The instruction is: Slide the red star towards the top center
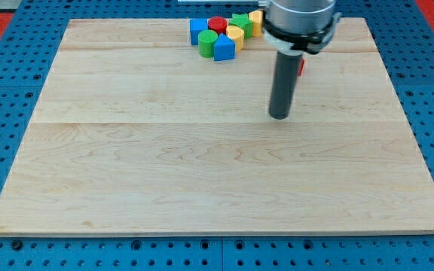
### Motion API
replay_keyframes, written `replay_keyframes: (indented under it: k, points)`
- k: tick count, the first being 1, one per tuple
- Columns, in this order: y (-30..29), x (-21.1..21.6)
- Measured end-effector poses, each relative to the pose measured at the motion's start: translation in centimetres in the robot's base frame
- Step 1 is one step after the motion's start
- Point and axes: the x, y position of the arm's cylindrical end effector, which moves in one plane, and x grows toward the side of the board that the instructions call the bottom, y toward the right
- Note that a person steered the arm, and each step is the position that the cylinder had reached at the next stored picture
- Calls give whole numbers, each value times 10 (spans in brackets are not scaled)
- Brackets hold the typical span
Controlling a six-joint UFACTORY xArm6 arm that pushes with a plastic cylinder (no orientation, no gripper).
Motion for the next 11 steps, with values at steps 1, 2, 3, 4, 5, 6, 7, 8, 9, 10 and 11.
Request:
replay_keyframes:
  k: [1, 2, 3, 4, 5, 6, 7, 8, 9, 10, 11]
  points:
    - [45, -18]
    - [8, -67]
    - [6, -94]
    - [0, -109]
    - [40, -107]
    - [39, -107]
    - [39, -122]
    - [32, -145]
    - [22, -155]
    - [56, -155]
    - [54, -170]
